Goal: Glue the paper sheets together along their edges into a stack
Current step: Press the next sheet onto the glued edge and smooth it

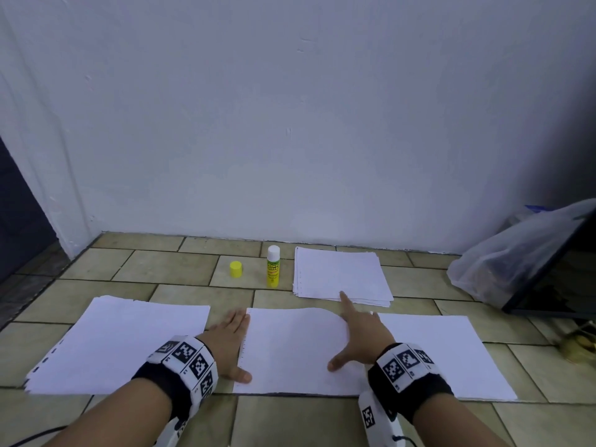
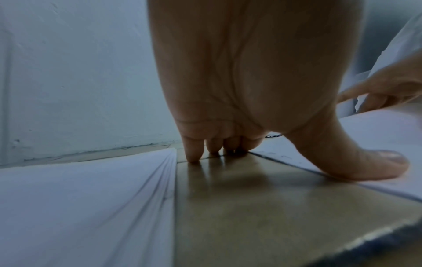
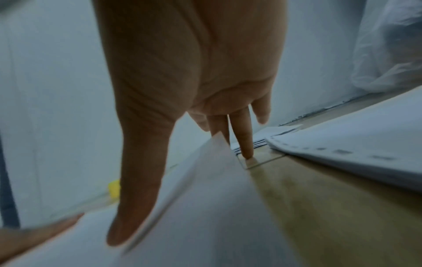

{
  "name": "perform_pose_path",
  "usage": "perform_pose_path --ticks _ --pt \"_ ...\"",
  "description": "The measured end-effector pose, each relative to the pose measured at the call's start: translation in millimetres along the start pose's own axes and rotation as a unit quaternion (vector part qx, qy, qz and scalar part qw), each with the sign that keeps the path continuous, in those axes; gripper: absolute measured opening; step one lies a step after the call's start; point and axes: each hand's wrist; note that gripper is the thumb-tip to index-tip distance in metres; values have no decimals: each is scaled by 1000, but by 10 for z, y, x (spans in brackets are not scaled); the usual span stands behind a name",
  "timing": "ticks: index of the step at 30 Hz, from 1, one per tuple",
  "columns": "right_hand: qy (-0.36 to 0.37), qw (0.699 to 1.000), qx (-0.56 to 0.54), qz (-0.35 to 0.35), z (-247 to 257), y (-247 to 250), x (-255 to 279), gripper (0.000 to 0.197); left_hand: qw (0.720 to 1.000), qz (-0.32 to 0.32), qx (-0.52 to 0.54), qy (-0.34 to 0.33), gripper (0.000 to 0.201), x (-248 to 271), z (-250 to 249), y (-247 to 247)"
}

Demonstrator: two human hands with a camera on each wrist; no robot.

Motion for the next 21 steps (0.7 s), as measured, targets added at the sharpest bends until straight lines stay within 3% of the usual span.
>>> perform_pose_path --ticks 3,6,8,11,21 --pt "11 984 -165 -71 -62 34 39 141 1000 -2 -1 1 115 -4 0 -1" --pt "12 958 -248 -143 -129 37 139 109 1000 -1 -6 -1 114 3 -7 0" --pt "16 960 -247 -128 -174 -11 190 74 1000 -2 -4 -2 114 9 -5 2" --pt "35 984 -174 -21 -192 -96 262 38 1000 2 2 -2 114 14 -3 8" --pt "-6 969 -245 -44 -374 -30 219 28 999 25 16 -13 109 -32 51 29"
Point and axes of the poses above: each hand's wrist, its own x-axis away from the middle knuckle, its own y-axis out of the back of the hand, z = x × y, and after that the axes turned 3 degrees about -z, right-handed
